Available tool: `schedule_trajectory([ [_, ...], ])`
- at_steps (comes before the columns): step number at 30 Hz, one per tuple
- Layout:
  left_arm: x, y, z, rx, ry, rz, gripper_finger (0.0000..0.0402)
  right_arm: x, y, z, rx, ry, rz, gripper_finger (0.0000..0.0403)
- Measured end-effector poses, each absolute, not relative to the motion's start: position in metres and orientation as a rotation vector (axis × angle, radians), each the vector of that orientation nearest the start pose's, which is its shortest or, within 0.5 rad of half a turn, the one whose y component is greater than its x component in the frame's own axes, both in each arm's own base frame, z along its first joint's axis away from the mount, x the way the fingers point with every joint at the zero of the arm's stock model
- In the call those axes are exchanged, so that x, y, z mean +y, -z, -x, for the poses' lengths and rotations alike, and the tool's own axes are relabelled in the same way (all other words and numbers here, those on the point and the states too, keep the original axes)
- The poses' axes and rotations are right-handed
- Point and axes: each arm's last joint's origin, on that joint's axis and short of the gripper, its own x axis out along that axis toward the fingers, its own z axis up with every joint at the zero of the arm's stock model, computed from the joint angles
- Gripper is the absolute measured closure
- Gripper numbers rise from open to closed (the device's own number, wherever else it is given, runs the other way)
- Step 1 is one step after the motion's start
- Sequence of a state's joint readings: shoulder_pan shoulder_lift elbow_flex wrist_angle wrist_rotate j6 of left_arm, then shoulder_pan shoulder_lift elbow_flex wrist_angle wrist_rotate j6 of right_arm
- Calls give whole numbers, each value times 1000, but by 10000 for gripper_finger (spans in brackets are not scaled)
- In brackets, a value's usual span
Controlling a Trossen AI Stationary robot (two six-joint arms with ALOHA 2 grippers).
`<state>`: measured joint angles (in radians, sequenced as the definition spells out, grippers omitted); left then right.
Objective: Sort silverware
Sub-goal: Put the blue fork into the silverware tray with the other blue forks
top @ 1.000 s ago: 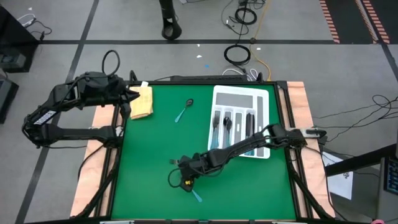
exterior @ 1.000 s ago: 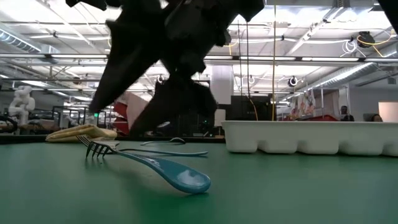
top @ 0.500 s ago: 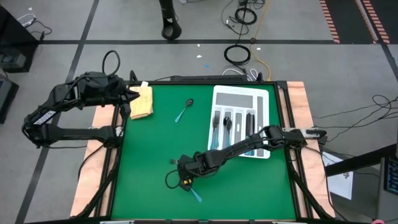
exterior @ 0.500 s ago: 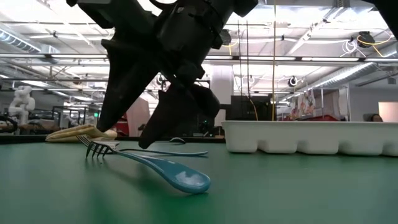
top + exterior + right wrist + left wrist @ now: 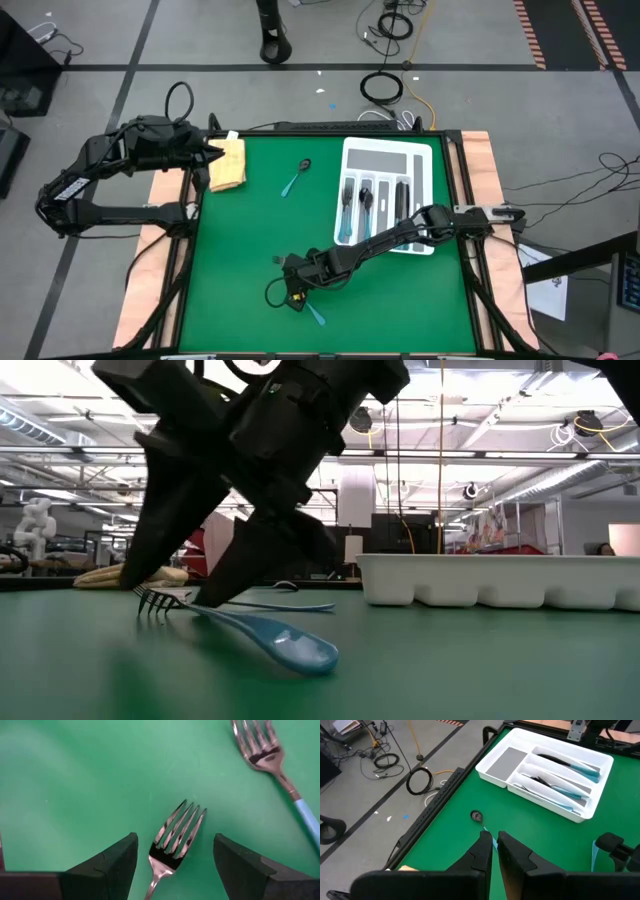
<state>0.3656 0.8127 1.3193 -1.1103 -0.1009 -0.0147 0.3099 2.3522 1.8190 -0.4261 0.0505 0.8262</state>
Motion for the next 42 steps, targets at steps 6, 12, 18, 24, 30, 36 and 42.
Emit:
schedule_trajectory([
  [6,39,-412,-95,600,-456,92,366,149,-135,-476,1010,228,-582,168],
  [12,39,-412,-95,600,-457,92,366,144,-132,-473,1028,315,-587,245],
  [18,39,-412,-95,600,-456,92,366,142,-130,-471,1046,366,-607,346],
  [24,39,-412,-95,600,-456,92,366,142,-129,-469,1061,388,-616,396],
  [30,39,-412,-95,600,-456,93,366,147,-144,-465,1105,465,-534,401],
  [36,39,-412,-95,600,-457,93,366,146,-207,-453,1185,614,-360,402],
  [42,39,-412,-95,600,-457,96,366,102,-257,-436,1226,849,-326,402],
])
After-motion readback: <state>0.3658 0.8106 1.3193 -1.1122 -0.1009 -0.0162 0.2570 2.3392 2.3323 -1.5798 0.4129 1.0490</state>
